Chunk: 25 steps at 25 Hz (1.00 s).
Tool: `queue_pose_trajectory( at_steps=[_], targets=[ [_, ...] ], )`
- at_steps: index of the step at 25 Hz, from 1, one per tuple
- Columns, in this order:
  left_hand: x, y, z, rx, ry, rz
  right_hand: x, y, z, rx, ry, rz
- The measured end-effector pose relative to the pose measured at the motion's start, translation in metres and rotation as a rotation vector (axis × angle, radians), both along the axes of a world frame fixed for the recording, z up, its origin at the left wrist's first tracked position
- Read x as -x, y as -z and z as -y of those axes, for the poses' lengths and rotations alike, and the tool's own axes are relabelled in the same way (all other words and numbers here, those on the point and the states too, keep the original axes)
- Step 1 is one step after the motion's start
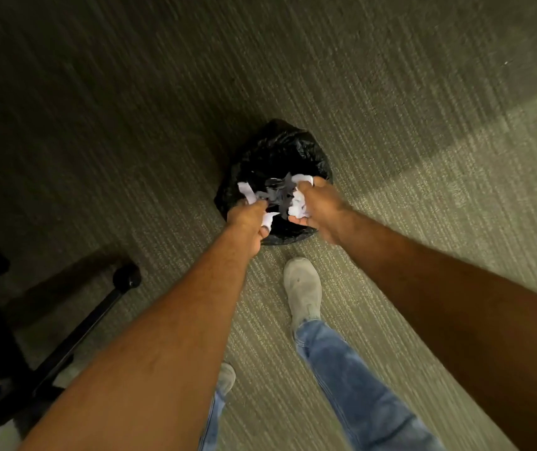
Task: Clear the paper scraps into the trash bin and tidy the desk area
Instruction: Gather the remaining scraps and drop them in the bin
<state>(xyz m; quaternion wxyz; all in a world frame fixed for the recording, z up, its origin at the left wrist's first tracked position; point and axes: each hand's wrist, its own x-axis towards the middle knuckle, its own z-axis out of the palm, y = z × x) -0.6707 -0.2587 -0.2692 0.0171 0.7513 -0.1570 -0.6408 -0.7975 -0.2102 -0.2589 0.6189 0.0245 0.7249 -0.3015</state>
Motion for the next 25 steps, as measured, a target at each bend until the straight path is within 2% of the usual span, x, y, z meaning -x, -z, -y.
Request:
queue_pose_trajectory(
  at_steps=[4,11,18,25],
  targets=[
    [0.005,0.020,-0.004,0.016,-0.136,-0.187,0.001,0.012,-0.007,-0.001,0.042,0.074],
    [-0.010,0.004,-0.008,0.091,-0.138,-0.196,-0.006,-0.007,-0.016,0.013,0.081,0.040],
    [-0.046,-0.068,-0.015,0.131,-0.165,-0.200,-0.026,-0.064,-0.010,0.074,0.035,0.007],
    [-0.128,-0.167,-0.020,0.180,-0.256,-0.184,-0.089,-0.149,0.002,0.085,-0.038,-0.091]
  ],
)
